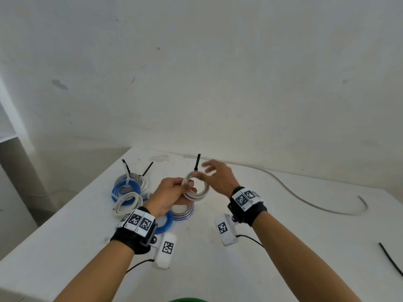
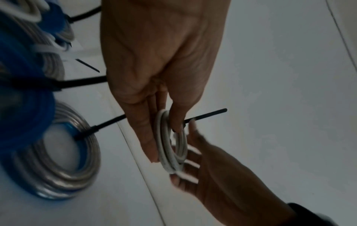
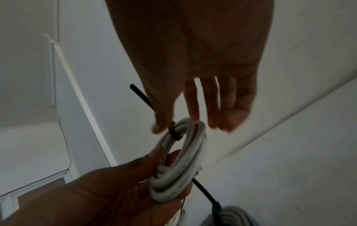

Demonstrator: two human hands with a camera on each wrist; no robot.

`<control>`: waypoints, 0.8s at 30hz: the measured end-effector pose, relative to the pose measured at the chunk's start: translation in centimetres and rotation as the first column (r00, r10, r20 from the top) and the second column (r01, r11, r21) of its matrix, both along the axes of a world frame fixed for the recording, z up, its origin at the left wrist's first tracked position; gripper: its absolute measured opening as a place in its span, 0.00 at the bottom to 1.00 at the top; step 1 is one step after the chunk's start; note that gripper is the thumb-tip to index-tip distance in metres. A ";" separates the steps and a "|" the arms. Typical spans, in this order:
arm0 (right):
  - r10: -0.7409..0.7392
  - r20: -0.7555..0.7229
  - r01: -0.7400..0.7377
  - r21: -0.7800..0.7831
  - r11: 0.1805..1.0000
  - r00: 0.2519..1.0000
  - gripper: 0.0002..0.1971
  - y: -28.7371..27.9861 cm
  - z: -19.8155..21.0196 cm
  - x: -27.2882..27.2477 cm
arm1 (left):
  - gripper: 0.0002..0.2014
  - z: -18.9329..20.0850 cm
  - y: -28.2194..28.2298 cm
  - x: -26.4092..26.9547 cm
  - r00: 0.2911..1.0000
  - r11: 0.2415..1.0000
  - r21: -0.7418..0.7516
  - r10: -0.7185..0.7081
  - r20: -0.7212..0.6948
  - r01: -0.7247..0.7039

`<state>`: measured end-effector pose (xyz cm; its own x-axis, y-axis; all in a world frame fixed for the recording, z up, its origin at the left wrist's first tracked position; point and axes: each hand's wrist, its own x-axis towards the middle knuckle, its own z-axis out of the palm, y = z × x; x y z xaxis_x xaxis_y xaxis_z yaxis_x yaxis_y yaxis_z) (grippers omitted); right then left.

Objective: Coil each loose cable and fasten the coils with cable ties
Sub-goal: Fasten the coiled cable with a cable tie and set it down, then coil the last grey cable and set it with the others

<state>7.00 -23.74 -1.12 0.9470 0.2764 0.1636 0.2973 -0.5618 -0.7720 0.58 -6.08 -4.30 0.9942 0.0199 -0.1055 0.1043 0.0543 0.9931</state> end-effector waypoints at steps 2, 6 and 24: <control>0.111 -0.206 -0.121 -0.039 0.992 0.972 0.18 0.1 -1.9 0.0 | 0.14 -0.4 0.7 -0.1 0.998 0.999 0.010 0.047 -0.050 -0.046; 0.116 -0.294 -0.123 -0.003 0.992 0.949 0.14 0.5 -4.1 -0.4 | 0.15 -2.0 1.6 0.2 0.997 0.924 0.382 0.045 -0.067 -0.016; 0.024 -0.182 -0.066 -0.227 0.972 0.983 0.17 -2.0 -6.6 1.0 | 0.15 0.2 -3.6 0.8 0.991 0.233 0.971 -0.110 0.074 -0.047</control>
